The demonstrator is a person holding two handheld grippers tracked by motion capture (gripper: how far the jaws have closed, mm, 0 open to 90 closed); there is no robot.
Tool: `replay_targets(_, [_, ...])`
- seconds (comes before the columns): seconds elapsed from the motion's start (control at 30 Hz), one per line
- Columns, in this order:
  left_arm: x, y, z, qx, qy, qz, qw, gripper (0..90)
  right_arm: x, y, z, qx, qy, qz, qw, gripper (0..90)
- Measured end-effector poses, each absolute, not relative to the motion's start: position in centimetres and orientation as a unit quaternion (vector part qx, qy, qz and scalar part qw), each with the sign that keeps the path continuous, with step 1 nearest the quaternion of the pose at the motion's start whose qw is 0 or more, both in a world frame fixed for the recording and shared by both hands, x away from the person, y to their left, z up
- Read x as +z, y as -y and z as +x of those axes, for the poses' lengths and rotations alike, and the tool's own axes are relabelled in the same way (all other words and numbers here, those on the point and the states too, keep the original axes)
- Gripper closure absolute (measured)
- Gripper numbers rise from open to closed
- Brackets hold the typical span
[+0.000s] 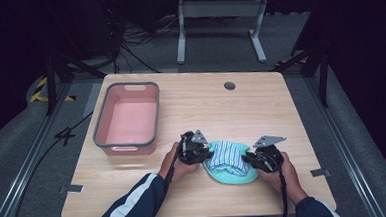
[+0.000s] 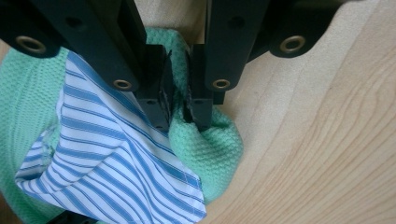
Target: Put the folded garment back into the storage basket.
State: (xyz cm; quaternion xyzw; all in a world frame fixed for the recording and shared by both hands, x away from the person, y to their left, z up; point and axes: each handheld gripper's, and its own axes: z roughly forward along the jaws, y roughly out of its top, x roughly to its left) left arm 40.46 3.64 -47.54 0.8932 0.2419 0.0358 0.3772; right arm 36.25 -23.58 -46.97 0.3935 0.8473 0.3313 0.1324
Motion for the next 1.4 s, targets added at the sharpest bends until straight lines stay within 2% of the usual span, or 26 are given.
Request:
replay_targets(0.47, [-45.1,-3.6,40.9,0.056,-0.228,0.904,0.356,83.2,-45.2,23.0,36.4,0.337,-0.846,0.387,0.143,82.1])
replay_targets(0.83, [-41.6,-5.8,41.5,0.078,-0.227,0.903,0.356,83.4,-42.4,20.7,37.6,0.364,-0.834,0.390,0.144,82.3])
replay_targets(1.4, [-38.3,-8.1,42.0,0.120,-0.226,0.899,0.356,83.5,-39.6,18.4,38.7,0.387,-0.829,0.371,0.159,82.3])
